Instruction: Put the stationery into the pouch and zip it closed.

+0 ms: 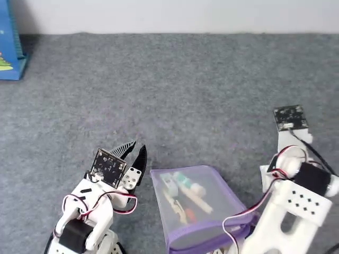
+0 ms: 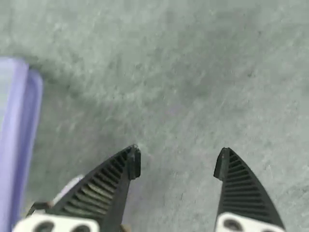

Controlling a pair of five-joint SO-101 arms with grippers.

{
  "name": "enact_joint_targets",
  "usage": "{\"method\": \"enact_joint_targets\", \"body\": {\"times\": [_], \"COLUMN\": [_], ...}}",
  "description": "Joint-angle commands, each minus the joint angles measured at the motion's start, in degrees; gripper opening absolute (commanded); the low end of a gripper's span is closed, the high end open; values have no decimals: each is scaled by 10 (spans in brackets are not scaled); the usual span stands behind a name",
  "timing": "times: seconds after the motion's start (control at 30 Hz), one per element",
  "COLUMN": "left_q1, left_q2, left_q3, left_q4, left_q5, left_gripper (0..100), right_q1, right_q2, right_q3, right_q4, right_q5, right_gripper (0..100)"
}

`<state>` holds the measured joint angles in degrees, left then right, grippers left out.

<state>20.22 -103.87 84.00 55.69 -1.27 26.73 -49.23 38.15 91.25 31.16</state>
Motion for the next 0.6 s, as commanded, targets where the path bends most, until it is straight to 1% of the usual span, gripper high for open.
{"method": "enact_joint_targets", "body": {"times": [0.0, 0.17, 0.3, 0.33, 0.43, 0.57], "left_q1": [-2, -2, -2, -2, -2, -2], "left_q2": [-6, -6, -6, -6, -6, -6], "left_q3": [5, 6, 7, 7, 7, 8], "left_q4": [-16, -13, -13, -13, -12, -12], "left_q5": [-4, -4, -4, -4, -4, -4], "left_gripper": [84, 84, 84, 84, 84, 84], "right_q1": [-7, -7, -4, -4, -4, -3], "right_q2": [-8, -8, -8, -8, -8, -8], "right_q3": [-75, -102, -95, -91, -77, -55], "right_q4": [56, 109, 113, 114, 116, 116], "right_q5": [4, 4, 10, 18, 72, 126], "right_gripper": [259, 259, 258, 258, 257, 187]}}
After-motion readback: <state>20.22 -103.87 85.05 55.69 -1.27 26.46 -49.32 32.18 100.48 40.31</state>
